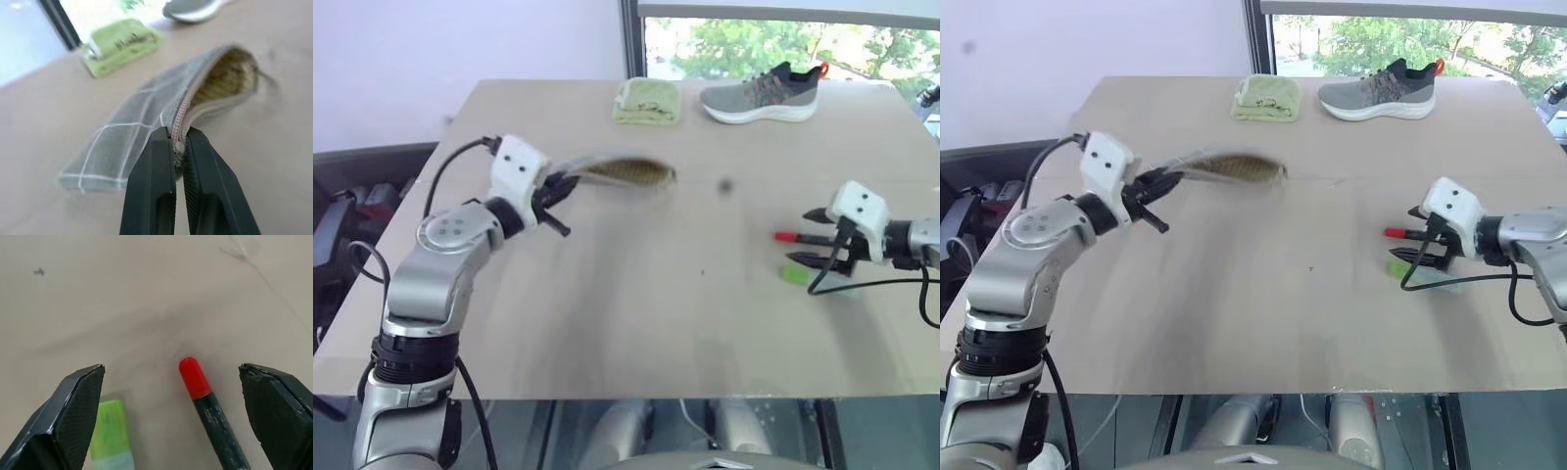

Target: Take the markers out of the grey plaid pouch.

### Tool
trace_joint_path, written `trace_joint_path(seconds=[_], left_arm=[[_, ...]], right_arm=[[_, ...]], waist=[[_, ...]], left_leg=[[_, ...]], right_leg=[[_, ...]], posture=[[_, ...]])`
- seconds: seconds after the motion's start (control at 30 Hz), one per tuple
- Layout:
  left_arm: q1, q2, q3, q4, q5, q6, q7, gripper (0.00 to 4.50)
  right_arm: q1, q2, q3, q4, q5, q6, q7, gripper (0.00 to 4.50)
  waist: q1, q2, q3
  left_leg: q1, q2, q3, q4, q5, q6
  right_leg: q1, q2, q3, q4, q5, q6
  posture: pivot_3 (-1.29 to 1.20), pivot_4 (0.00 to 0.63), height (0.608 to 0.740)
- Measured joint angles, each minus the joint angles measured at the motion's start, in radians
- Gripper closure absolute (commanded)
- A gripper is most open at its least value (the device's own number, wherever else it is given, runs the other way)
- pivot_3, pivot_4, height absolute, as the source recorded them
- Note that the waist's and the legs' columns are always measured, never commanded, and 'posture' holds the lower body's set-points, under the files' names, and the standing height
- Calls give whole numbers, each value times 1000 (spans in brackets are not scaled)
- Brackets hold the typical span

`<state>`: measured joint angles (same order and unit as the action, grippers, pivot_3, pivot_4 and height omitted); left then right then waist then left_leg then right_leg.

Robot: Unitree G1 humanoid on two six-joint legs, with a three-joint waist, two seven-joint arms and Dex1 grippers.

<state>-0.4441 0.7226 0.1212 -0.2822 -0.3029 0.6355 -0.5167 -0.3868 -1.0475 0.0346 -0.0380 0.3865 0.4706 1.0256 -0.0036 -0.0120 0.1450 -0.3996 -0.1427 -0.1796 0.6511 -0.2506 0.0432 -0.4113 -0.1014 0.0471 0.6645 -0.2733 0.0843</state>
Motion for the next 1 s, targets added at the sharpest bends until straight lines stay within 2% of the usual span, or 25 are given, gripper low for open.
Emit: trace_joint_path(seconds=[0.13,0.2,0.3,0.4,0.5,0.57,0.63,0.77,1.0], left_arm=[[130,66,5,-14,74,-23,-4,4500],[169,69,3,-20,89,-26,-4,4500],[303,63,6,-74,106,-30,-1,4500],[353,41,11,-104,107,-28,6,4500],[372,-11,40,-144,75,-29,10,3412],[373,-31,43,-155,60,-33,9,2494],[389,-56,68,-171,27,-35,1,1907],[431,-64,120,-190,-47,-13,-34,1907],[601,-64,296,-319,-330,142,-126,1907]], right_arm=[[80,15,-93,-9,90,73,41,21],[99,19,-113,-16,111,89,48,21],[186,34,-217,-47,195,136,75,21],[244,38,-282,-53,238,161,85,21],[304,42,-323,-62,251,160,92,0],[322,55,-336,-62,263,161,94,0],[342,72,-369,-48,280,161,97,0],[366,77,-411,-26,287,160,102,0],[457,105,-452,-20,296,129,156,0]], waist=[[-9,0,0],[-8,0,0],[-2,0,0],[10,0,0],[21,0,0],[20,0,0],[19,0,0],[15,0,0],[18,1,-1]], left_leg=[[0,0,0,-1,0,0],[0,0,0,-1,0,0],[1,0,0,-1,0,0],[2,0,0,0,0,0],[2,0,0,0,0,0],[2,0,0,0,0,0],[2,0,0,0,0,0],[2,1,1,0,0,0],[3,2,1,0,-1,1]], right_leg=[[0,0,1,0,0,0],[0,0,0,0,0,0],[1,0,0,0,0,0],[2,0,0,1,0,0],[3,0,-1,1,1,0],[3,0,-1,1,1,0],[3,0,-1,0,1,0],[3,1,0,0,1,0],[4,1,0,-1,1,0]], posture=[[0,150,740],[0,150,740],[0,150,740],[0,150,740],[0,150,740],[0,150,740],[0,150,740],[0,150,740],[0,150,740]])
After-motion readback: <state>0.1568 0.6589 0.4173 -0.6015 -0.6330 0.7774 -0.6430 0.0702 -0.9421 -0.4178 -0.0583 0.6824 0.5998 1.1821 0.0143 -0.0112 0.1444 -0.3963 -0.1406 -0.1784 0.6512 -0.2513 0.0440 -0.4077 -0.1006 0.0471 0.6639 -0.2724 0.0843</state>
